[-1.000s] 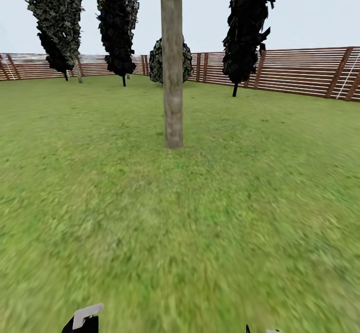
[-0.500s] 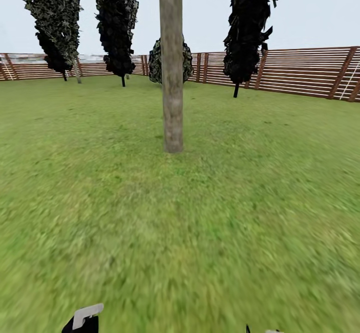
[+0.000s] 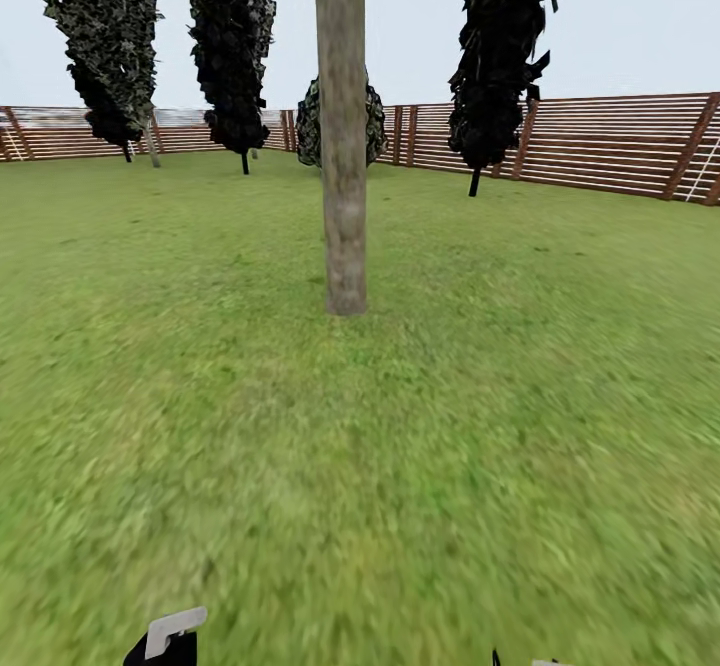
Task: In the garden, pick up the pesticide atomizer on the floor and spray pesticide onto both trees until each tree trunk is fully covered.
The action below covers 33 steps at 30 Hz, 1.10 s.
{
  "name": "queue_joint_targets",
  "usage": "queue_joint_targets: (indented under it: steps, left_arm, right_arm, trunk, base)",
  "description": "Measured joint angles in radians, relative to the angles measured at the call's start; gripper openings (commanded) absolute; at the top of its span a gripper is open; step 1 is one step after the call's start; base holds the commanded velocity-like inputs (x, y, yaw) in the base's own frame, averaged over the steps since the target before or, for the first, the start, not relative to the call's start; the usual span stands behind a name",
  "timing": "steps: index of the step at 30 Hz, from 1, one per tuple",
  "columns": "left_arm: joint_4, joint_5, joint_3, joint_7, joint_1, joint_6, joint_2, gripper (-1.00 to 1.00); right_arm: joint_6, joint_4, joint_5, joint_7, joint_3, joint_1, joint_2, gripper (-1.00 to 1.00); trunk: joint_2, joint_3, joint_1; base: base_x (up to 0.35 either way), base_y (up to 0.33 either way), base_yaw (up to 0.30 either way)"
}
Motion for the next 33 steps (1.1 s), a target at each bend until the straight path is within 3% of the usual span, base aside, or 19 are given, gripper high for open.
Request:
queue_joint_targets:
  steps: [33]
  left_arm:
    - [0.0, 0.0, 0.0, 0.0, 0.0, 0.0, 0.0, -1.0]
  right_arm:
    - [0.0, 0.0, 0.0, 0.0, 0.0, 0.0, 0.0, 1.0]
  trunk:
    - [0.0, 0.0, 0.0]
  base:
    - [0.334, 0.0, 0.0]
